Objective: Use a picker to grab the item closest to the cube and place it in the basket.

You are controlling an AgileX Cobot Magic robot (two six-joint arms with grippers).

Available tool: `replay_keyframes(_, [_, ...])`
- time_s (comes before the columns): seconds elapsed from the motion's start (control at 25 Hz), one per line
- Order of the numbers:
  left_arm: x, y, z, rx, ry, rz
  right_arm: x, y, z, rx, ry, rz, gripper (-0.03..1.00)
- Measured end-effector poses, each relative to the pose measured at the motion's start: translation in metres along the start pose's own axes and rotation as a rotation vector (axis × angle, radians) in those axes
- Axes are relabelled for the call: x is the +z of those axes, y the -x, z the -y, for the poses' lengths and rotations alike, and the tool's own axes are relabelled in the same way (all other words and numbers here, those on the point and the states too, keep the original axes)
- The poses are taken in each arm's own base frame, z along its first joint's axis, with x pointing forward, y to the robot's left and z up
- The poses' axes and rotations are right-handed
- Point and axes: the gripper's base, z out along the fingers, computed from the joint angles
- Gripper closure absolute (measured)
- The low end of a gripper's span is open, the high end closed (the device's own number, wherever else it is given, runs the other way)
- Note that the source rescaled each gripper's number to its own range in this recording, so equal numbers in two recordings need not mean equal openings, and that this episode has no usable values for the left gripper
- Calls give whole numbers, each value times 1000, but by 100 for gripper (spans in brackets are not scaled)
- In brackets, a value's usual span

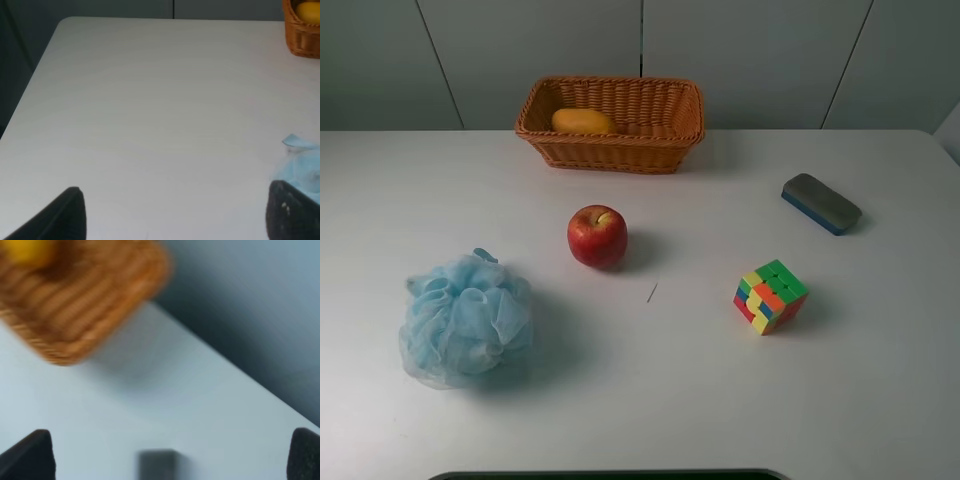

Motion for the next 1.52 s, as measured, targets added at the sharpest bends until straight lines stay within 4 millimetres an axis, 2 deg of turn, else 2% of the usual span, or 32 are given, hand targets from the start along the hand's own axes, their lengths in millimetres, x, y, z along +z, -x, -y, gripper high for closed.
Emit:
replay_keyframes(0.16, [0, 0, 0, 0, 0, 0, -69, -35, 28, 142, -110, 70, -3])
replay_keyframes(0.28, [0, 0, 0, 0, 0, 0, -107, -65, 26, 224, -167, 91, -3])
replay_keyframes(0.36, [0, 0, 0, 0, 0, 0, -132, -85, 13, 260, -196, 108, -3])
replay_keyframes(0.44, [0, 0, 0, 0, 0, 0, -148, -105, -6, 271, -202, 114, -3])
replay_keyframes(0.6, [0, 0, 0, 0, 0, 0, -165, -145, -49, 291, -226, 203, -3])
replay_keyframes(0.8, [0, 0, 0, 0, 0, 0, -171, -199, -99, 316, -262, 300, -3])
replay_keyframes(1.08, [0, 0, 0, 0, 0, 0, -154, -267, -151, 359, -265, 323, -3])
replay_keyframes(1.36, [0, 0, 0, 0, 0, 0, -124, -321, -181, 416, -299, 347, -3])
replay_keyframes(1.52, [0, 0, 0, 0, 0, 0, -130, -338, -188, 420, -349, 383, -3])
